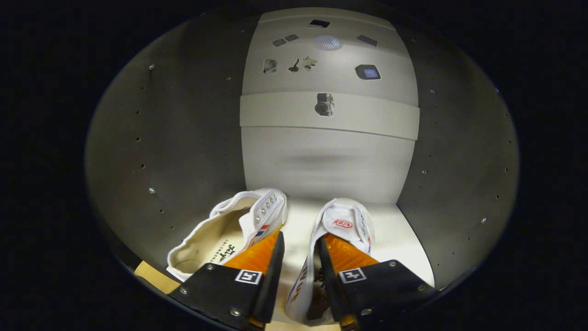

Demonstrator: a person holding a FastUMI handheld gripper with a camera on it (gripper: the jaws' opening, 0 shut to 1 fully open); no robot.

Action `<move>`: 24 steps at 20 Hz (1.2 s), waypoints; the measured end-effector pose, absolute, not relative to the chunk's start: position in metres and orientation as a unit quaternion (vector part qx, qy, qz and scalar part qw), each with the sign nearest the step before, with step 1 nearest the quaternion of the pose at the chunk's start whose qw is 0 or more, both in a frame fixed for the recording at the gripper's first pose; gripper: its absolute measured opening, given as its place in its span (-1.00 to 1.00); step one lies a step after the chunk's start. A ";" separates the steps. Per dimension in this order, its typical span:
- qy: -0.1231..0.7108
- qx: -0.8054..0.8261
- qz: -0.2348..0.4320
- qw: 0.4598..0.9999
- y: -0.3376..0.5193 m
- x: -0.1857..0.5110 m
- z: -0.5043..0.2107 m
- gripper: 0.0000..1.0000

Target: Open the shoe cabinet door, grab the shoes and put them into the shoe cabinet, then close the shoe cabinet door.

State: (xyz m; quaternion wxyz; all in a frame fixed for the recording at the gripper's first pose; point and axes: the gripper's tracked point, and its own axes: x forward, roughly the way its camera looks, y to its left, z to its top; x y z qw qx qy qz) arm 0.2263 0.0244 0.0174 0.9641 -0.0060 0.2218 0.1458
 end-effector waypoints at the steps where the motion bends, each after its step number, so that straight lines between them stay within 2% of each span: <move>1: 0.219 -0.001 0.145 0.965 0.024 0.222 0.021 0.09; 3: 0.214 0.004 0.140 0.967 0.020 0.213 0.027 0.44; 5: 0.209 0.004 0.133 0.969 0.015 0.203 0.034 0.62; 8: 0.198 0.018 0.125 0.972 0.013 0.184 0.049 0.75; 9: 0.195 0.025 0.120 0.973 0.011 0.175 0.055 0.85; 24: 0.188 0.013 0.060 0.980 -0.024 -0.029 0.115 0.87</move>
